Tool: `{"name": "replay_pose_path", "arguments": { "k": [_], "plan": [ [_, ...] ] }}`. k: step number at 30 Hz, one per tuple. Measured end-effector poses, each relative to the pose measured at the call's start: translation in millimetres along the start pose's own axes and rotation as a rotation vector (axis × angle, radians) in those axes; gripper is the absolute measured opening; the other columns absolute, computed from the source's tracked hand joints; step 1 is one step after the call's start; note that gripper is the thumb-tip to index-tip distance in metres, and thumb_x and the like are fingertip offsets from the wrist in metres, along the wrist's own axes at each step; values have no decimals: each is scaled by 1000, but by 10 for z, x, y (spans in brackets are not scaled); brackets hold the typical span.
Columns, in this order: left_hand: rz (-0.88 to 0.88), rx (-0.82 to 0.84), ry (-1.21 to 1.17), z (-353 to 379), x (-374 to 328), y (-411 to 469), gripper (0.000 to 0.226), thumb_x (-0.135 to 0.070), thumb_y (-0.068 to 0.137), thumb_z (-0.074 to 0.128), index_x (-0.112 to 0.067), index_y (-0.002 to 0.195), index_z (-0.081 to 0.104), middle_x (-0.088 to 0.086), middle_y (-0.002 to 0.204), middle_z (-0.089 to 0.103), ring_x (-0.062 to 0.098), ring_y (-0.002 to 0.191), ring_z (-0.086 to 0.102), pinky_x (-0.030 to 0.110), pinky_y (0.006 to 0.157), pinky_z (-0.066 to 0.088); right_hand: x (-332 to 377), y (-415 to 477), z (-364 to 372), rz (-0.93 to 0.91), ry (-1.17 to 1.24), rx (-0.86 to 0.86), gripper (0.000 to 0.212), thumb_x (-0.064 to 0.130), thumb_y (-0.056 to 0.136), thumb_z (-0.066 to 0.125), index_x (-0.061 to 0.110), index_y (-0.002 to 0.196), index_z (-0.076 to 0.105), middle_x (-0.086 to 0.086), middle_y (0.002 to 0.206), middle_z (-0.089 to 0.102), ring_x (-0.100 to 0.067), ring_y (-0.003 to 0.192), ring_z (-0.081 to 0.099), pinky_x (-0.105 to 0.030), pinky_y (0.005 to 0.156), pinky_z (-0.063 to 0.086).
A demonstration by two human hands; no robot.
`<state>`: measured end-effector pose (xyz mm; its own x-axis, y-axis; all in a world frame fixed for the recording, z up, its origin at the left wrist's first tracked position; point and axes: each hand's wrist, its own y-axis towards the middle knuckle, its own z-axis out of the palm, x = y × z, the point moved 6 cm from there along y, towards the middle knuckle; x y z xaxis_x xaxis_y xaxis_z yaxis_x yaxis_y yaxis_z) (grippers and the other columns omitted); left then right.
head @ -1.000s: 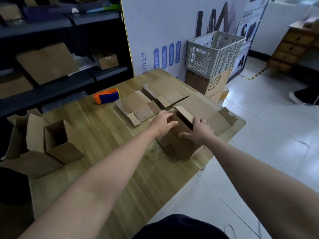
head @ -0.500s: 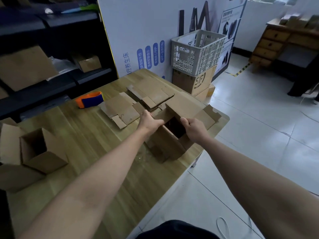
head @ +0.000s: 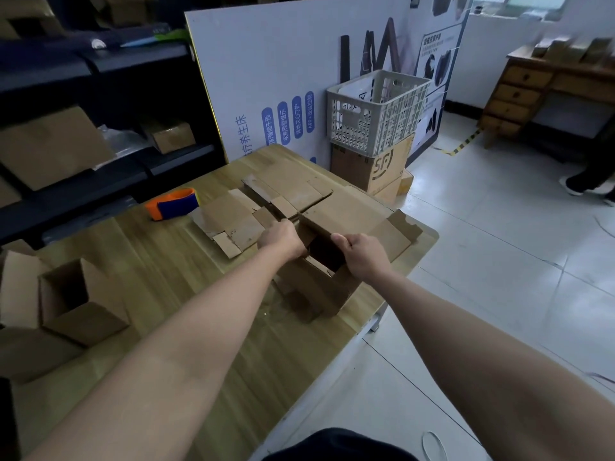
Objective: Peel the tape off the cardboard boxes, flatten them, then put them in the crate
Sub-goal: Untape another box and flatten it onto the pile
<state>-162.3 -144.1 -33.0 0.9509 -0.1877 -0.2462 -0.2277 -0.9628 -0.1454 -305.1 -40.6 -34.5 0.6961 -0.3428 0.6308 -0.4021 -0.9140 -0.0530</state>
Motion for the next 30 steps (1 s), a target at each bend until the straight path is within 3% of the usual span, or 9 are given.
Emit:
{"name": "replay_pose_path", "arguments": {
  "k": [2, 5, 9, 13, 17, 21, 26, 28, 30],
  "plan": [
    [21, -41, -25, -17, -1, -28, 41, -43, 67, 76, -15, 93, 61, 4, 95, 65, 24, 84, 63, 28, 61, 47, 20, -9, -18, -6, -8, -24, 51, 53, 96, 36, 14, 101, 68, -5, 74, 62, -17, 65, 57, -24, 53, 43],
    [73, -116, -115, -50, -2, -113, 35, -48, 71, 70, -16, 68, 55, 0, 69, 59, 21, 64, 55, 23, 47, 34, -4, -10, -75, 4, -4, -75, 49, 52, 96, 37, 15, 99, 68, 0, 65, 56, -14, 58, 52, -23, 48, 34],
    [91, -178, -473, -64, 125, -171, 41, -27, 89, 49, -13, 51, 44, -1, 48, 43, 18, 50, 42, 23, 46, 27, -95, -37, -153, 18, -1, -112, 46, 49, 96, 40, 14, 102, 69, 0, 74, 61, -16, 67, 57, -26, 55, 42],
    [-1, -279, -753, -126, 264, -251, 44, -19, 95, 44, -12, 52, 34, 1, 49, 34, 16, 50, 32, 28, 49, 23, -119, -93, -193, 34, -10, -167, 48, 59, 86, 52, 15, 100, 65, 1, 81, 63, -17, 74, 59, -24, 56, 43],
    [-31, -338, -851, -176, 275, -326, 40, -22, 97, 41, -9, 59, 40, 3, 55, 40, 16, 54, 36, 28, 53, 29, -191, -149, -312, 202, 69, -351, 78, 53, 71, 74, 15, 129, 39, -8, 123, 51, -26, 109, 52, -37, 84, 49],
    [-29, -394, -901, -253, 255, -355, 41, -22, 99, 39, -9, 60, 43, 2, 57, 43, 14, 56, 37, 28, 56, 32, -262, -168, -396, 356, 258, -368, 82, 36, 71, 79, 21, 129, 24, -12, 121, 47, -30, 105, 53, -33, 71, 43],
    [-13, -450, -942, -300, 185, -434, 36, -25, 101, 37, -2, 84, 60, 5, 76, 57, 15, 69, 49, 23, 65, 39, -148, -176, -482, 371, 325, -361, 75, 27, 73, 74, 10, 132, 29, -4, 93, 53, -24, 86, 57, -31, 63, 43],
    [-25, -471, -1008, -331, 191, -444, 33, -25, 101, 38, -7, 85, 60, 0, 74, 55, 12, 69, 47, 13, 60, 36, -70, -167, -509, 327, 354, -329, 64, 15, 75, 66, 8, 131, 36, -5, 98, 53, -18, 83, 50, -28, 64, 42],
    [-77, -450, -1196, -348, 229, -427, 29, -25, 101, 40, -18, 79, 58, -7, 74, 55, 7, 71, 50, 4, 60, 35, -9, -160, -503, 246, 338, -242, 51, 2, 78, 57, 5, 129, 49, -8, 115, 57, -16, 93, 49, -26, 75, 44]
  ]
}}
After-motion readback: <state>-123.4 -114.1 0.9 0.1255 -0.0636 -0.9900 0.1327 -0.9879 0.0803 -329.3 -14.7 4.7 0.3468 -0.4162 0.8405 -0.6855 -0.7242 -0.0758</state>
